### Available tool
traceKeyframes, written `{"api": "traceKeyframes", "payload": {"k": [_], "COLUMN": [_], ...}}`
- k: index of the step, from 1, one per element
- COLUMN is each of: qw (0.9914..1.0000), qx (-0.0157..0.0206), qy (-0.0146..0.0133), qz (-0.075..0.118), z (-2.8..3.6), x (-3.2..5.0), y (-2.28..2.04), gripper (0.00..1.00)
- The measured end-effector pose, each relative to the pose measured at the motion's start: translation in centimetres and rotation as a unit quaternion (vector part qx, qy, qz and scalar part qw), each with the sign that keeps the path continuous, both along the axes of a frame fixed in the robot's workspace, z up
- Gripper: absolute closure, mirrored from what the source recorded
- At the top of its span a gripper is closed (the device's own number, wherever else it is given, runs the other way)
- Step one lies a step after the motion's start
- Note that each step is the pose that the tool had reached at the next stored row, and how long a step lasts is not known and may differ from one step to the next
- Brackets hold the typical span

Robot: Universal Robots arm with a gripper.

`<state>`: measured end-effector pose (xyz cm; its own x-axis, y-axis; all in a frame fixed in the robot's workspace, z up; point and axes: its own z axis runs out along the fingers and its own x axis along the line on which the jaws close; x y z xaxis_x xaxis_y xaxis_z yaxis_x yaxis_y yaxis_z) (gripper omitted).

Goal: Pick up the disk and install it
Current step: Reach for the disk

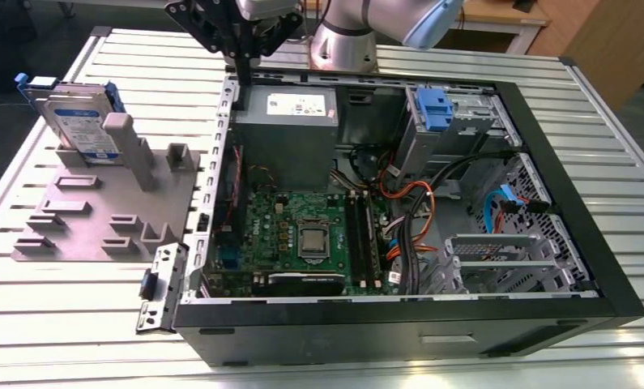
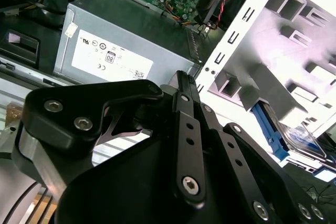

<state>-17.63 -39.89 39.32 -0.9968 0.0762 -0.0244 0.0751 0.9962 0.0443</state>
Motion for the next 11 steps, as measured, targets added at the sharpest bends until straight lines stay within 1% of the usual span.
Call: {"api": "traceKeyframes", "payload": {"k": [4,11], "qw": [1.00000,1.00000], "qx": [0.0001,0.0000], "qy": [-0.0001,0.0000], "qz": [0.000,0.000], "z": [-0.02,-0.02], "x": [-0.72,-0.89], "y": [0.05,0.08], "gripper": [0.89,0.89]}}
